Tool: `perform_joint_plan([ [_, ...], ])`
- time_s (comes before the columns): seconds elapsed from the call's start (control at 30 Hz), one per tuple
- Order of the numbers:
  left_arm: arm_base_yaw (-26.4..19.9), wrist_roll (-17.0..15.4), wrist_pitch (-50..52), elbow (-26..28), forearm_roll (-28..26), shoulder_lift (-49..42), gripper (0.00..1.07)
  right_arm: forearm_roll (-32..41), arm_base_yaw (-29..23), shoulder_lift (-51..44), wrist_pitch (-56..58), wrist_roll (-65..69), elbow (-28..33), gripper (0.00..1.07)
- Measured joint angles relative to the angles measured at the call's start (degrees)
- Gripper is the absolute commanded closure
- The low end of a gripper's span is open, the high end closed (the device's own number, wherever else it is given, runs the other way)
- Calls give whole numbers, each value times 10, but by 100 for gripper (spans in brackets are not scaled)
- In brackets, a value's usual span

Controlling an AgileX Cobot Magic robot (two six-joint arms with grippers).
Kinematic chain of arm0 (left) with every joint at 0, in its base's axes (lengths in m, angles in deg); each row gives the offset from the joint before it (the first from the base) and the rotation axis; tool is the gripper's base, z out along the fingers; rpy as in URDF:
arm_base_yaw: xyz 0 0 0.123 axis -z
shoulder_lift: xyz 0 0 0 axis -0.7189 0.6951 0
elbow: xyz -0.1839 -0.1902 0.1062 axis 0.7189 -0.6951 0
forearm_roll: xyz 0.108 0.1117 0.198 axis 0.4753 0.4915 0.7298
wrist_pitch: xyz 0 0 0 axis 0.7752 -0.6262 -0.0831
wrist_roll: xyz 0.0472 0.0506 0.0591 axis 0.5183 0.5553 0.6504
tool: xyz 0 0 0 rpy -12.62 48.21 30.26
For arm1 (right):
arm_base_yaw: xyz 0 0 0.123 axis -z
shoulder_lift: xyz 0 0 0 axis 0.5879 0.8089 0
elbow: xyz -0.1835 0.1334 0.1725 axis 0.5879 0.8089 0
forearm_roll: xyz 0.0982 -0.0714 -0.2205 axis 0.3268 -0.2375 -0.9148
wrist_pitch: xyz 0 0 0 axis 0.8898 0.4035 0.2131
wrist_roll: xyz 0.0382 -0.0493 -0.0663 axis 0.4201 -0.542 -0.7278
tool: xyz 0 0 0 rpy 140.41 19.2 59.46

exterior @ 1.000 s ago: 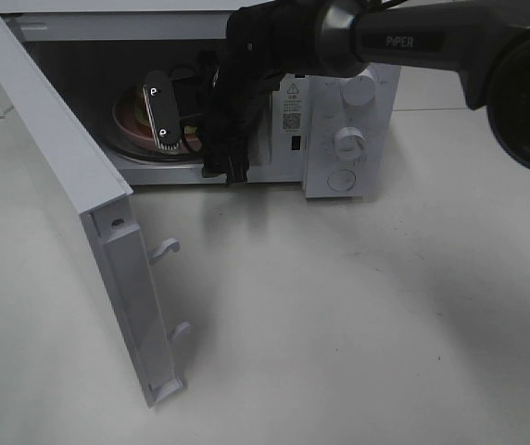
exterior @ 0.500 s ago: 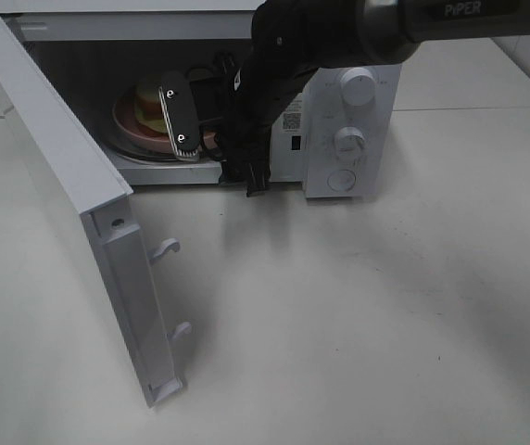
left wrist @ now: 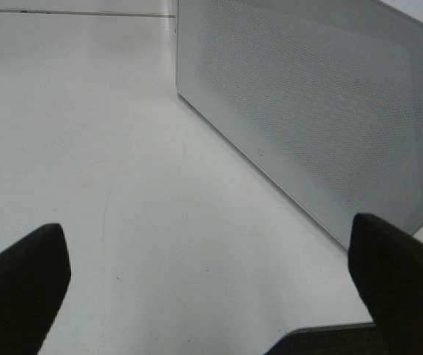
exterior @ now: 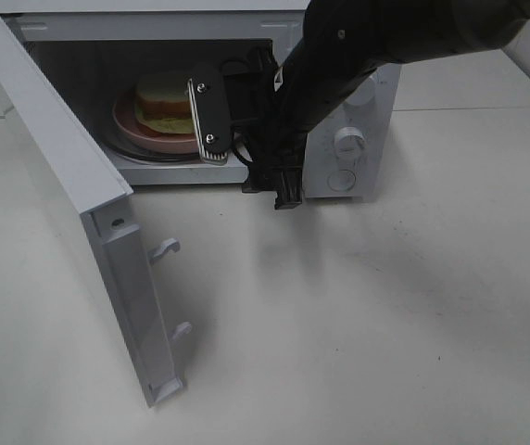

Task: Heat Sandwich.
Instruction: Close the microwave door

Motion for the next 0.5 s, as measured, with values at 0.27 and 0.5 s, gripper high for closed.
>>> perform_joint_plan([
  [0.27, 0, 0, 0, 0, 0, 0, 10, 0, 0, -66, -14, 22, 74, 31],
  [0.5, 0, 0, 0, 0, 0, 0, 10, 0, 0, -140, -14, 61, 154, 31],
])
